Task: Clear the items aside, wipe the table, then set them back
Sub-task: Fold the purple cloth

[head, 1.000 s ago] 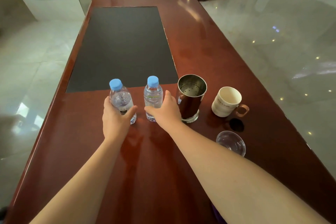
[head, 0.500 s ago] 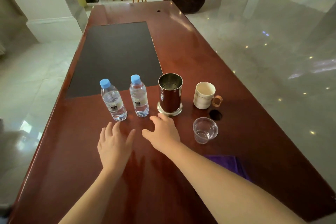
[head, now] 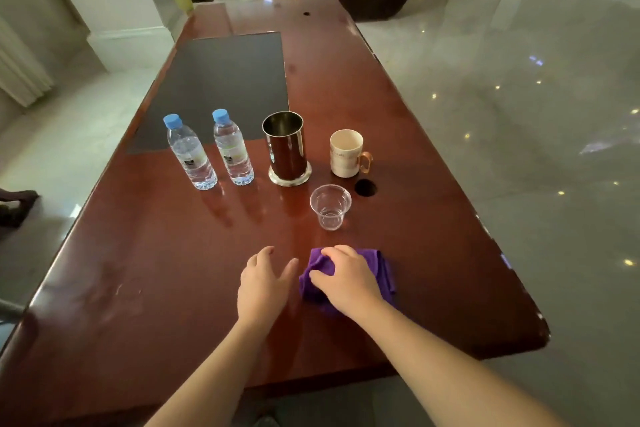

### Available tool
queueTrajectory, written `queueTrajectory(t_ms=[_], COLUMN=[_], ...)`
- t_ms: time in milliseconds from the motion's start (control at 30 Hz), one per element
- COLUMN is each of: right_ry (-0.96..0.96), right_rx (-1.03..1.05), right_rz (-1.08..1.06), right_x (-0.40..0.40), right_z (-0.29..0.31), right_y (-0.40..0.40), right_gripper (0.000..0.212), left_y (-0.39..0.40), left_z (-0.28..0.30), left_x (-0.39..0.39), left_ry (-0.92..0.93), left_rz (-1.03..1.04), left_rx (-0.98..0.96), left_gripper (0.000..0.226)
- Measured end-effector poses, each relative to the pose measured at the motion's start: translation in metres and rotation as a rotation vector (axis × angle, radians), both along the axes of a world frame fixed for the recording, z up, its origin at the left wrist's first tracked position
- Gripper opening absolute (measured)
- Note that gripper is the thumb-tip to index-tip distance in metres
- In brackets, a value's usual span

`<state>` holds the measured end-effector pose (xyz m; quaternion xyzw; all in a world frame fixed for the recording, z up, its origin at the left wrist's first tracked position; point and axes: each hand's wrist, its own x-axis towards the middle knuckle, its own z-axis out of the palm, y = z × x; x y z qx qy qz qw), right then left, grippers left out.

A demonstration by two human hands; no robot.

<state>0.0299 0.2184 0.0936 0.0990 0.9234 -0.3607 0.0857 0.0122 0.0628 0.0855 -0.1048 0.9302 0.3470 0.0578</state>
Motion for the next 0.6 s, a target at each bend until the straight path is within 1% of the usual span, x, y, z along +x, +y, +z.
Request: queueTrajectory(t_ms=[100, 233, 300, 433, 533, 600], right_ry=[-0.029, -0.049, -0.085, -0.157, -0.187, -0.189], right_rx=[0.025, 0.009, -0.008, -0.071, -0.119, -0.139], right_rz=[-0.082, -0.263, -0.339, -0.43, -0.476, -0.498], right_x=[0.018, 0.032, 0.036, 0.037, 0.034, 0.032], right_z=[-0.007, -0.018, -0.026, -0.042, -0.049, -0.05], right_y=[0.033, 0.068, 0.081, 0.095, 0.097, 0.097], right_gripper=[0.054, 0.047, 0.045, 0.05, 0.053, 0.054], left_y=[0.024, 0.046, 0.053, 0.059, 0.056, 0.054], left_z=[-0.007, -0.016, -0.023, -0.034, -0.042, -0.045], left_x=[0.014, 0.022, 0.022, 0.018, 0.018, 0.015], left_ry=[-0.066, -0.122, -0.131, -0.149, -0.143, -0.132], left_rz=[-0.061, -0.17, -0.201, -0.283, -0.261, -0.199], left_rx=[0.039, 0.032, 0.003, -0.106, -0.055, 0.015], left_gripper=[0.065, 0.065, 0.065, 0.066, 0.077, 0.081])
